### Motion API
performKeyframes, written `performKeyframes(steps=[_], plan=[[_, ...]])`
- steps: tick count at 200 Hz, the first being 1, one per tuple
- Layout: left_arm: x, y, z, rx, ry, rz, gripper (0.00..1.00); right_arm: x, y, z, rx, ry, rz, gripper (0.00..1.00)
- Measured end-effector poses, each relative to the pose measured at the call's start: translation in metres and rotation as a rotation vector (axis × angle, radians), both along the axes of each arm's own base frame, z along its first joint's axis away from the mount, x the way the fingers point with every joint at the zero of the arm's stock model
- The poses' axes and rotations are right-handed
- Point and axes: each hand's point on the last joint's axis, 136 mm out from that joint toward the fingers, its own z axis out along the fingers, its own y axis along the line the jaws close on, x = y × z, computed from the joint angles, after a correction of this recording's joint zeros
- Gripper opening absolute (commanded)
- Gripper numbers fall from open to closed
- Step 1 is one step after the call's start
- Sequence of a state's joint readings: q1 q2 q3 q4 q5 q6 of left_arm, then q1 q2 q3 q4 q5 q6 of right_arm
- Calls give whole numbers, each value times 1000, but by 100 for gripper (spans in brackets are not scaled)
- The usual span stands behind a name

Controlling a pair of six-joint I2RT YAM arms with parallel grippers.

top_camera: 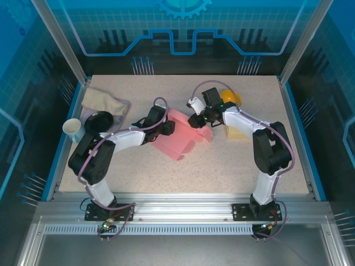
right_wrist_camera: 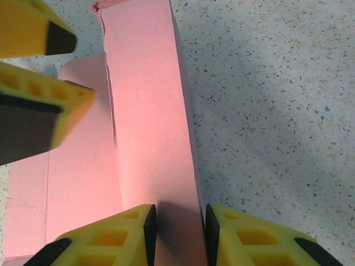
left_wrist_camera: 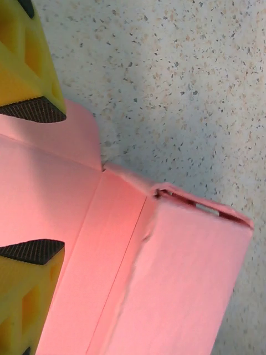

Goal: Fold the paper box

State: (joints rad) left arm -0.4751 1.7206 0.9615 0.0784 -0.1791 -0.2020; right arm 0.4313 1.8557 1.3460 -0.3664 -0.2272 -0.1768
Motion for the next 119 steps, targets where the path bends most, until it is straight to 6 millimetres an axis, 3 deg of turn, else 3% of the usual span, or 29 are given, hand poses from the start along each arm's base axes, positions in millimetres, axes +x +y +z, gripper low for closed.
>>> performKeyframes(steps=[26,59,119], plan=[[-11,12,6,-84,-5,-26,60,0,0,0,-1,-2,3,31],[0,35,0,-155,14,-6,60,0,0,0,-3,-2,6,31],[31,4,-24,-171,72,-123,59,0,0,0,2,13,12,31]])
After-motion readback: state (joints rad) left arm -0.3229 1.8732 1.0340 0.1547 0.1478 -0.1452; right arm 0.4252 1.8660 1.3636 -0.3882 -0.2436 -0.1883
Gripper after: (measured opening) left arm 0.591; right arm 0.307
